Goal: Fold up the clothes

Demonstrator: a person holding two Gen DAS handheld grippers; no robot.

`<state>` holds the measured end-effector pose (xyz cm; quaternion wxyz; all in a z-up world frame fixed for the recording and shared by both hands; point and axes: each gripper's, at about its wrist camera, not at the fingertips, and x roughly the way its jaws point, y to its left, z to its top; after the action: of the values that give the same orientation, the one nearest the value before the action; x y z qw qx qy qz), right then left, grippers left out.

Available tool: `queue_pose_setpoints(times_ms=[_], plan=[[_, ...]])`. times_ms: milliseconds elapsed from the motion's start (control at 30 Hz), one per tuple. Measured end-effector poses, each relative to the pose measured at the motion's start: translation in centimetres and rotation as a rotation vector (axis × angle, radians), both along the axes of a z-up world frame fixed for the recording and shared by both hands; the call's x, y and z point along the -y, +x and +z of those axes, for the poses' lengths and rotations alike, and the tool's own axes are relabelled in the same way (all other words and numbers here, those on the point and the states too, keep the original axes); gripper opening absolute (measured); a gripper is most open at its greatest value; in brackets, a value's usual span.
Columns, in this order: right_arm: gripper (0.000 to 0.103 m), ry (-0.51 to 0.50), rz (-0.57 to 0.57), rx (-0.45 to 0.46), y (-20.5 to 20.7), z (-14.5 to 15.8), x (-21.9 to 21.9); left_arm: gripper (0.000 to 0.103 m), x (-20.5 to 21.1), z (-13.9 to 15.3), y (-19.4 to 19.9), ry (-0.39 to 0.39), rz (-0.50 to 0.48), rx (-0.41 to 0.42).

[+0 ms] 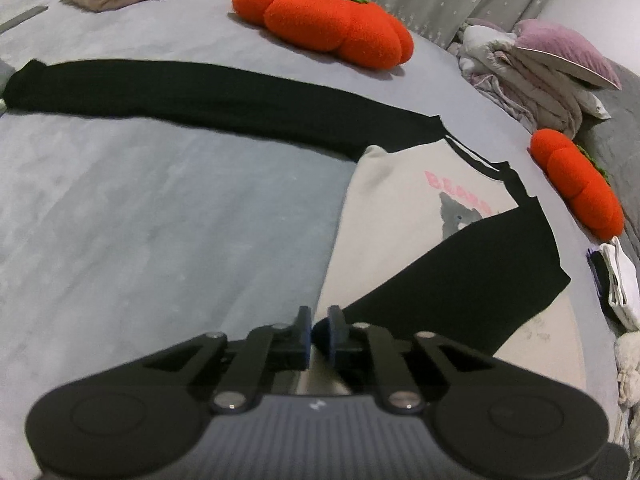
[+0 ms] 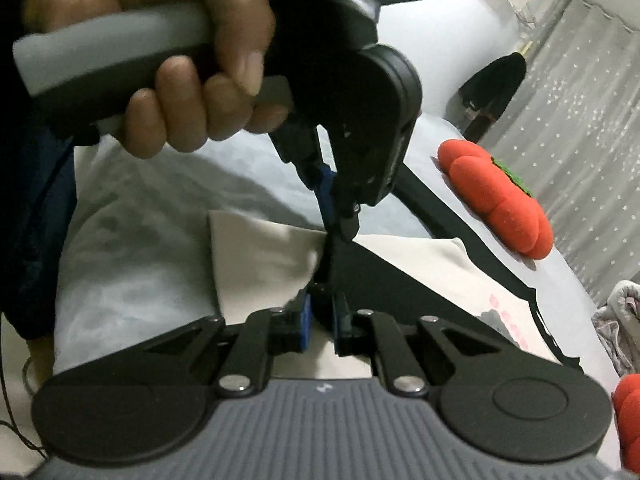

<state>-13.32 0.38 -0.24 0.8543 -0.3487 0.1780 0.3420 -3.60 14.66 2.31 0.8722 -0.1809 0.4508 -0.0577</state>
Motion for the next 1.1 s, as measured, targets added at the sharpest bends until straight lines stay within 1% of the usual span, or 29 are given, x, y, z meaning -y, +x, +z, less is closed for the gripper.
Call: queue_pose_setpoints(times_ms=[100, 167, 233, 300, 400, 533, 600, 633, 667, 700, 733, 767, 800, 867, 933, 1000, 1033, 1100], plan=[[0.013, 0.034, -0.028, -0.018, 0.2, 0.3, 0.1, 0.012, -1.3, -0.2, 0.3, -0.087, 0.047, -0.034], [0.013, 0.05, -0.032, -0.013, -0.1, 0.4, -0.1, 0.012, -1.7, 0.1, 0.4, -0.077, 0.071, -0.021], [0.013, 0.053, -0.036, 0.012, -0.5, 0.6, -0.3, 0.012, -1.6, 0.5, 0.3, -0.05, 0.074, 0.008], [0.013, 0.077, -0.05, 0.019, -0.4, 1.1, -0.2, 0.012, -1.4, 0.8, 0.2, -0.056, 0.062, 0.021], [0.013, 0.122, -0.072, -0.011, 0.0, 2.1, 0.0, 0.012, -1.1, 1.2, 0.1, -0.048, 0.044, 0.046], [0.013, 0.144, -0.087, -0.053, 0.6, 2.2, -0.1, 0.012, -0.3, 1.8, -0.1, -0.017, 0.014, 0.093], [0.013, 0.15, -0.095, -0.058, 0.6, 2.2, -0.2, 0.012, 0.4, 2.2, -0.3, 0.024, -0.002, 0.131], [0.014, 0.138, -0.095, -0.068, 0.6, 2.0, -0.3, 0.012, 0.7, 2.3, -0.4, 0.045, -0.01, 0.151], [0.018, 0.113, -0.089, -0.092, 0.7, 1.7, -0.5, 0.012, 1.0, 2.4, -0.4, 0.057, -0.023, 0.155], [0.021, 0.087, -0.083, -0.111, 0.7, 1.4, -0.7, 0.012, 1.4, 2.4, -0.4, 0.068, -0.036, 0.16], [0.022, 0.07, -0.074, -0.113, 0.4, 1.1, -0.7, 0.012, 1.5, 2.3, -0.4, 0.068, -0.042, 0.155], [0.029, 0.067, -0.059, -0.1, -0.1, 1.0, -0.7, 0.012, 1.7, 2.3, -0.3, 0.068, -0.047, 0.15], [0.038, 0.072, -0.039, -0.092, -0.5, 1.2, -0.5, 0.012, 1.7, 2.3, -0.3, 0.069, -0.047, 0.15], [0.042, 0.116, 0.009, -0.103, -1.2, 2.1, 0.1, 0.012, 1.7, 2.3, -0.2, 0.072, -0.048, 0.152], [0.042, 0.164, 0.006, -0.136, -1.0, 3.3, 1.0, 0.012, 1.8, 2.3, -0.2, 0.075, -0.048, 0.156], [0.042, 0.203, -0.064, -0.165, 0.0, 4.1, 2.5, 0.012, 2.2, 2.3, -0.3, 0.077, -0.067, 0.16], [0.042, 0.238, -0.123, -0.196, 0.9, 4.4, 3.6, 0.012, 2.5, 2.3, -0.3, 0.077, -0.082, 0.162], [0.043, 0.376, -0.309, -0.318, 3.7, 4.7, 7.3, 0.012, 3.2, 2.2, -0.5, 0.081, -0.116, 0.167]])
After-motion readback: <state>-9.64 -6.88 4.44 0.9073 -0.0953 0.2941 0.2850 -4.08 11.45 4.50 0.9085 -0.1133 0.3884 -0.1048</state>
